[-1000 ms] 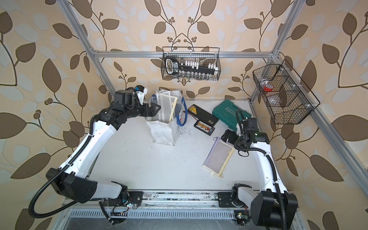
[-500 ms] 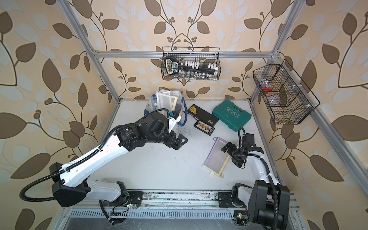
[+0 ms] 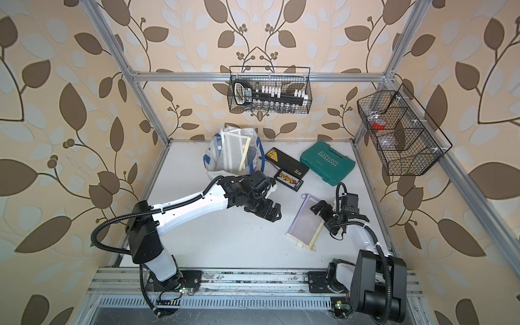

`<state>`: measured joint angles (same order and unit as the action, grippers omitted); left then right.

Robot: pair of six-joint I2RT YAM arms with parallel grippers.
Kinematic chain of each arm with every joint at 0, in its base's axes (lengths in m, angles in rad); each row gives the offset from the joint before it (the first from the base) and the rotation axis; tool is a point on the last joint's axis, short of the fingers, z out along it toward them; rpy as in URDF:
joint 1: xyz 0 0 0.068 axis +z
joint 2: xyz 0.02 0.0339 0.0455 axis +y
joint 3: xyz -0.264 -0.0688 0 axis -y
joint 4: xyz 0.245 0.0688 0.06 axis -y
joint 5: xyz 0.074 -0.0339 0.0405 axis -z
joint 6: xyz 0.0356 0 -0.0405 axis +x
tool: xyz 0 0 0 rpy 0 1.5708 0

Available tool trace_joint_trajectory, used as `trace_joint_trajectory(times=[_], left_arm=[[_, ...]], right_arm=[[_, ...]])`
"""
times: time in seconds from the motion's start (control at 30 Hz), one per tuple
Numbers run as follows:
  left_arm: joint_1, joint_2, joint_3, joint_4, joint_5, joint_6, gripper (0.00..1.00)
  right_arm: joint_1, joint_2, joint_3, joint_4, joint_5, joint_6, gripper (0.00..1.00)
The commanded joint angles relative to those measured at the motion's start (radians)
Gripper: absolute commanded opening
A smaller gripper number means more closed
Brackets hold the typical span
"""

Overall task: Put the pencil pouch into the canvas bag
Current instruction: Adjust the pencil pouches at the center of the board.

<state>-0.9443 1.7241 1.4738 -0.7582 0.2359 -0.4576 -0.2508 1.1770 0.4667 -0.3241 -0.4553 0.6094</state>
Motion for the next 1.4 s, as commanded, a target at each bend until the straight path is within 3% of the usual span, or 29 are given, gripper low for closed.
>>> trace_joint_trajectory(times=[0.0,0.33,0.5,0.73,1.1,1.37], left_arm=[[-0.014,0.032,0.039,-0.015,0.003,-0.04,0.99],[-0.014,0.066,-0.033,0.033,0.019,-0.075,0.99],[-0.01,0.09,-0.022,-0.01,-0.005,-0.062,0.99],[0.007,0.108,-0.041,0.014,-0.015,-0.072,0.99],[0.049,0.039,-0.193,0.08,-0.011,-0.11,0.99],[0.092,0.044,-0.225,0.105,0.008,-0.099,0.99]], right_arm=[[-0.002,0.057,-0.057,-0.006,0.017,0.001,0.99],[0.002,0.146,-0.068,0.058,-0.016,-0.04,1.0],[0.037,0.157,-0.063,0.105,-0.047,0.006,1.0],[0.127,0.152,-0.043,0.103,-0.016,0.029,1.0],[0.273,0.195,0.002,0.154,0.015,0.096,1.0],[0.3,0.079,0.067,0.011,0.082,0.029,1.0]])
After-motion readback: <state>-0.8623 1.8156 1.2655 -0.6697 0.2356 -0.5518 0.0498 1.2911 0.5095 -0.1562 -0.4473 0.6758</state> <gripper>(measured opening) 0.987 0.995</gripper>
